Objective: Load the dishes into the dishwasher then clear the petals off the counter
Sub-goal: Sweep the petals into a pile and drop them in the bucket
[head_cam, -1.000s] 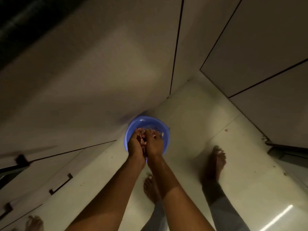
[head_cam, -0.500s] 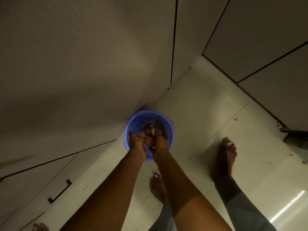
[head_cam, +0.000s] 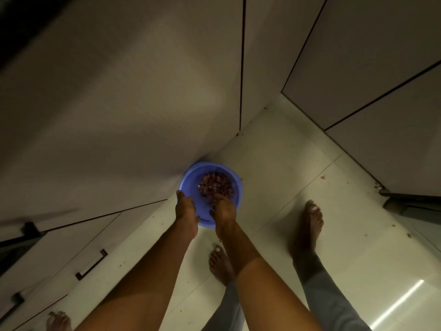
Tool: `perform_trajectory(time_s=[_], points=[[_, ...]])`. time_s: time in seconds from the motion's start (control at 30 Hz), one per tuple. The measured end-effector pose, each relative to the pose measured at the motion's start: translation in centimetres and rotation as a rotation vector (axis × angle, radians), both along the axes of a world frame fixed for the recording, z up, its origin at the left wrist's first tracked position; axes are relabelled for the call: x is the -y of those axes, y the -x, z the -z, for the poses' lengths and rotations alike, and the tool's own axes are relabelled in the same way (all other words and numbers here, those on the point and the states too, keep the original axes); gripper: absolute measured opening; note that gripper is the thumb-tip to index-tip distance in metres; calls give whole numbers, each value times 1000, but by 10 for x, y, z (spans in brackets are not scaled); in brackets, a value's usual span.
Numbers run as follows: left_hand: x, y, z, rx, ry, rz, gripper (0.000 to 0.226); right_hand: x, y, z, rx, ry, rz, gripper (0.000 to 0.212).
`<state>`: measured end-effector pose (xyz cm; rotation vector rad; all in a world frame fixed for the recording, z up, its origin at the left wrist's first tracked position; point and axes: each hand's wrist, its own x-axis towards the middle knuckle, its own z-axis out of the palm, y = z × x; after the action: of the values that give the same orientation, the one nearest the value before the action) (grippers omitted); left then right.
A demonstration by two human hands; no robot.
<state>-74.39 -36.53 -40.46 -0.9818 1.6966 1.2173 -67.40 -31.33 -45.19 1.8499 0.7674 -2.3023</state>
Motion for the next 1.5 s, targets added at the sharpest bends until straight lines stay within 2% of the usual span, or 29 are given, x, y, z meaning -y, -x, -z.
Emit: perform_trajectory(time_s=[0.1, 0.17, 0.27, 0.37, 0.57, 0.73, 0.93, 1.17, 1.27, 1.37, 1.5], points=[[-3, -3, -22, -33, -5, -1, 72, -6, -5, -28, 18, -27, 53, 23], [-7, -7, -41, -53, -6, 12, 65, -9, -6, -49, 52, -20, 147, 26], [-24, -17, -85, -81, 15, 53, 38, -25, -13, -93, 5, -15, 238, 23], [-48, -27, -128, -119, -2, 12, 35, -50, -16, -144, -28, 36, 335, 19], [-107, -43, -227, -167, -126, -80, 34, -104, -20, -250, -73, 121, 543, 24], [-147, -47, -320, -212, -315, -214, 30, -146, -40, -349, -262, 141, 703, 25], [-203, -60, -418, -305, -523, -163, 28, -203, -60, -448, -434, 142, 807, 23], [-314, -90, -498, -337, -717, -48, 30, -303, -87, -537, -542, 2, 866, 22], [-363, -101, -523, -373, -761, 3, 23, -355, -96, -560, -554, -80, 873, 22], [-411, -108, -533, -449, -775, 82, 13, -406, -104, -568, -511, -221, 845, 22], [-467, -107, -523, -536, -743, 227, 13, -472, -119, -565, -397, -498, 724, 16]])
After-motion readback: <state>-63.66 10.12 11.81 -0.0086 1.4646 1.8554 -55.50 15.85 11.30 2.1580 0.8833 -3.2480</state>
